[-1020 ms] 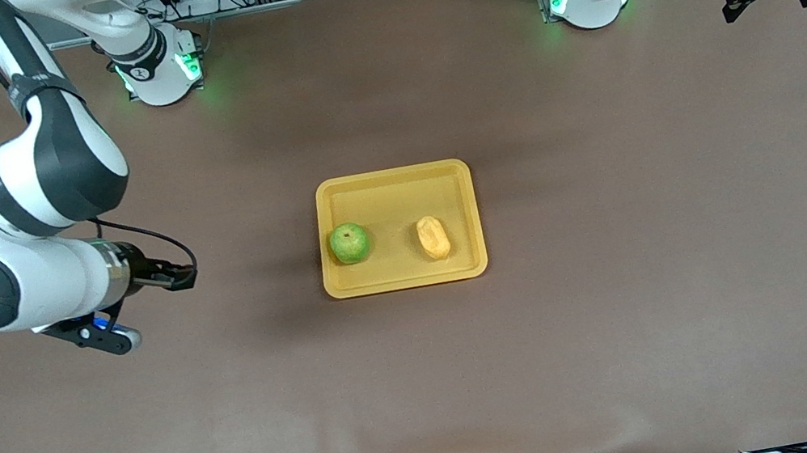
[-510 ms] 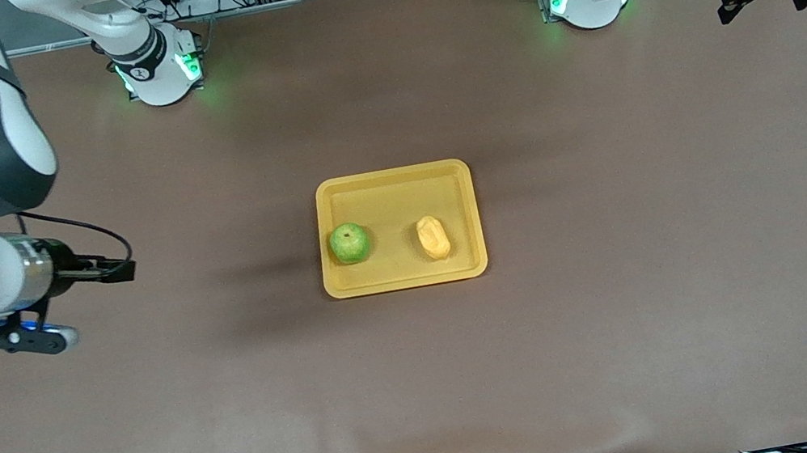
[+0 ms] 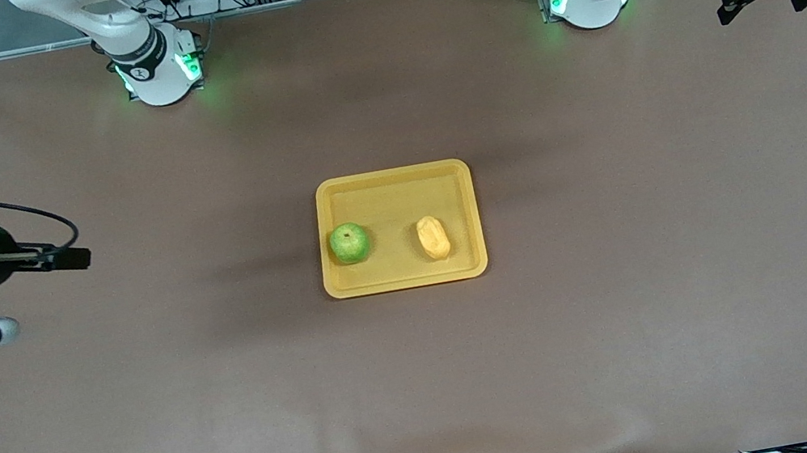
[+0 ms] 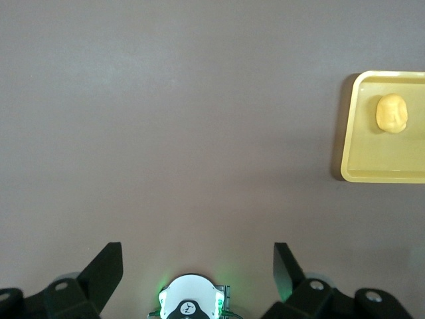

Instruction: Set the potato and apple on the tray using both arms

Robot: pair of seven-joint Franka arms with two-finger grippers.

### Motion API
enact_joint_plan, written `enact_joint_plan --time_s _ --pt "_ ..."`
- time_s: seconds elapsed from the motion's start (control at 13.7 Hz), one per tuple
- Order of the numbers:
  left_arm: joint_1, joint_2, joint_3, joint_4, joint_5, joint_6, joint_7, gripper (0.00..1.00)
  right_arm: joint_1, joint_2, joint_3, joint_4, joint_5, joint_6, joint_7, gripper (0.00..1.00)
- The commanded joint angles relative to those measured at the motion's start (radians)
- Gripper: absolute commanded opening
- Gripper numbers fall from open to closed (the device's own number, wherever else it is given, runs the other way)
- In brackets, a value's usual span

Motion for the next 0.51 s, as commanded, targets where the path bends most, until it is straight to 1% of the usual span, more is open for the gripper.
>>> enact_joint_plan --time_s 0.0,0.07,0.15,0.29,0.44 --pt "-0.001 0.031 0.001 0.034 -0.006 0.003 -0.015 1.0 -0.049 -0.043 -0.002 0.005 0.024 -0.059 -0.182 1.0" --pt "-0.001 0.029 0.001 0.031 -0.006 0.0 -0.021 1.0 -0.052 -0.059 -0.015 0.004 0.024 -0.057 -0.219 1.0" --pt "-0.001 0.025 -0.002 0.025 -0.006 -0.002 -0.041 1.0 -0.049 -0.076 -0.044 0.004 0.03 -0.054 -0.233 1.0" --pt "-0.003 0.025 -0.005 0.025 -0.006 -0.002 -0.061 1.0 -0.049 -0.128 -0.065 -0.011 0.036 -0.039 -0.245 1.0" --pt "-0.003 0.028 -0.005 0.024 -0.006 -0.002 -0.058 1.0 -0.051 -0.188 -0.078 -0.072 0.036 -0.007 -0.25 1.0"
